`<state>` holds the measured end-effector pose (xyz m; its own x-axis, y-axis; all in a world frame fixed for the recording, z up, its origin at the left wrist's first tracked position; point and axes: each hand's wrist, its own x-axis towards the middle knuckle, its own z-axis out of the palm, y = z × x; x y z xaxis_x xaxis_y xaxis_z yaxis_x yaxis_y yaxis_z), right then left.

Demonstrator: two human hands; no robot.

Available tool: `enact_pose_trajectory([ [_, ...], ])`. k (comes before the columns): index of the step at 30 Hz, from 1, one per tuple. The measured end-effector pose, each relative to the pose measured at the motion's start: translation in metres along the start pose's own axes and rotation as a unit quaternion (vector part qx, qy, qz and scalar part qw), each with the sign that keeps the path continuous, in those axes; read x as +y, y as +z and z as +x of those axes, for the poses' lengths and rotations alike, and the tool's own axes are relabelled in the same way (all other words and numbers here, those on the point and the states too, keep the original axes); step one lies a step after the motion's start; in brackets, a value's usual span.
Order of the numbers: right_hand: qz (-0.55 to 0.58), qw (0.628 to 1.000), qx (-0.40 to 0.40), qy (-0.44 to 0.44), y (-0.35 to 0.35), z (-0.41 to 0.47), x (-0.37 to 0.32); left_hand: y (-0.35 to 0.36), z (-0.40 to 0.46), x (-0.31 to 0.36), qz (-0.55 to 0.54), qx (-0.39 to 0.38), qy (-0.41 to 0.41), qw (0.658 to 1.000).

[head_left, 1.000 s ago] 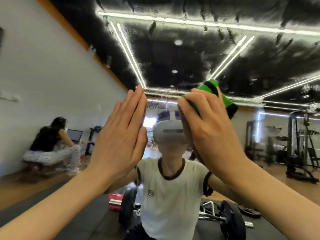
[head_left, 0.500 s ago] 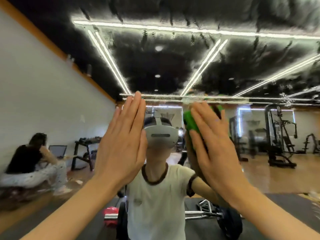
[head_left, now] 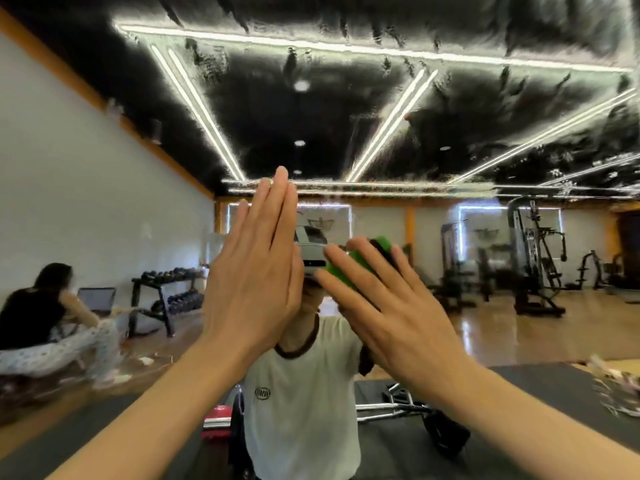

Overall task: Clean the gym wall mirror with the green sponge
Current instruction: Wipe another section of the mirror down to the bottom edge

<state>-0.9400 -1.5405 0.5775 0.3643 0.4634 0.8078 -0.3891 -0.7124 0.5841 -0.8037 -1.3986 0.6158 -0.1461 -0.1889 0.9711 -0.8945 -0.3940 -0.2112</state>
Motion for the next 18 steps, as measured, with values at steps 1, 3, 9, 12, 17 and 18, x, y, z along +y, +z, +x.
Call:
enact_pose_trajectory([
  [1, 0.001, 1.0, -0.005, -0.015, -0.001, 0.006, 0.006, 0.0, -0.001, 0.001, -0.002, 0.001, -0.003, 1.0],
  [3, 0.008, 0.999, 0.027, 0.028, -0.002, 0.061, 0.029, 0.001, -0.001, 0.001, -0.008, 0.01, -0.009, 1.0],
  [9, -0.004, 0.987, 0.067, 0.143, 0.005, 0.11, 0.024, 0.002, -0.001, 0.001, -0.017, 0.015, -0.014, 1.0],
  [12, 0.012, 0.998, 0.03, 0.062, 0.005, 0.024, -0.02, 0.003, -0.002, 0.0, -0.015, 0.015, -0.011, 1.0],
  [17, -0.004, 0.997, 0.034, 0.064, 0.001, 0.106, 0.023, 0.004, -0.001, 0.0, -0.019, 0.019, -0.016, 1.0],
  [18, -0.021, 0.994, 0.045, 0.1, -0.002, 0.132, 0.032, 0.004, -0.001, 0.0, -0.018, 0.02, -0.015, 1.0],
])
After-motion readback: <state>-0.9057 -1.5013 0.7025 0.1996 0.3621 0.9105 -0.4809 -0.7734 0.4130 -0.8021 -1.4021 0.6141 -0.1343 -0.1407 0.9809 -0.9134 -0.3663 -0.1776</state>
